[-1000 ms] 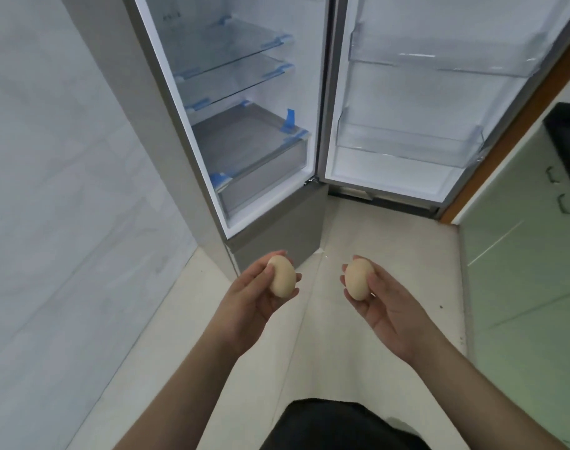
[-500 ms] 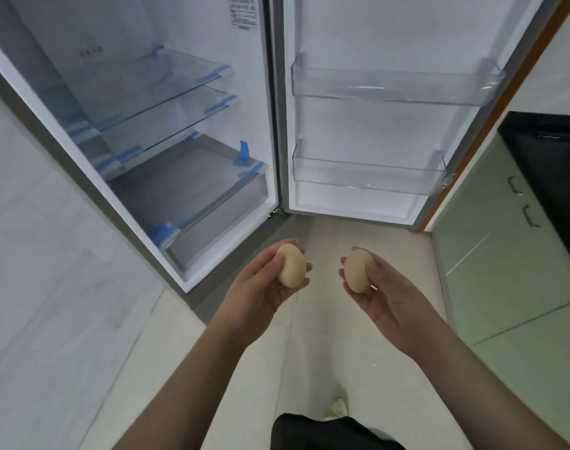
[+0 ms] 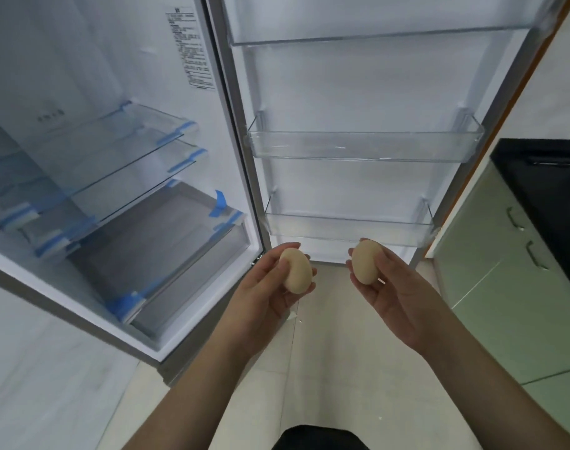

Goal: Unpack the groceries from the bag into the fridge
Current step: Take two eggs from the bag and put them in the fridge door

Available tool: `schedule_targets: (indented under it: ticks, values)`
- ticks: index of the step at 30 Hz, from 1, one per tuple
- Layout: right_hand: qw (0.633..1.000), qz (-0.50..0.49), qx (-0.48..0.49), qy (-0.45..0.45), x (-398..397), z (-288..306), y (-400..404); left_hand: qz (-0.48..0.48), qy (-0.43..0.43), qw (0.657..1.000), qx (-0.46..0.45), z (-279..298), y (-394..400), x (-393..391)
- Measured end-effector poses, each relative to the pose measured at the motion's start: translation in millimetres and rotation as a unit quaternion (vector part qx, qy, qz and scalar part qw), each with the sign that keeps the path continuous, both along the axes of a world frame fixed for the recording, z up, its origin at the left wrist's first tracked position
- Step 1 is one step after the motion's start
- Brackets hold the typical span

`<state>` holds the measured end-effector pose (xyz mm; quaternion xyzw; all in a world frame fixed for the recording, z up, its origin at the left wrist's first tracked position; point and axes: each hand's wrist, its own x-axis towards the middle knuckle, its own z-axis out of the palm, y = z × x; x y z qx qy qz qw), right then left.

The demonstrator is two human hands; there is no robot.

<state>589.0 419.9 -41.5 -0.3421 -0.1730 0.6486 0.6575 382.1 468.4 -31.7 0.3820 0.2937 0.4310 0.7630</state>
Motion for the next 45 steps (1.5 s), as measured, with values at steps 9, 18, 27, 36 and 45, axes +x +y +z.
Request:
schedule_targets:
  ticks: [9, 18, 27, 36, 45]
  values:
    - [0.998, -0.047, 0.015, -0.036, 14, 18, 69, -0.044, 0.038, 0.997, 0.051, 17, 89, 29]
    - [0.982, -0.111, 0.049, -0.146, 23, 71, 132, -0.088, 0.031, 0.985, 0.144, 61, 175, 40]
    - [0.933, -0.220, 0.061, -0.280, 72, 97, 145, -0.158, 0.075, 0.951, 0.255, 92, 236, 79]
    - [0.823, -0.261, 0.020, -0.504, 131, 123, 157, -0.137, 0.211, 0.885, 0.393, 119, 269, 128]
    - [0.655, -0.142, -0.061, -0.740, 172, 129, 186, -0.177, 0.434, 0.699, 0.540, 118, 293, 162]
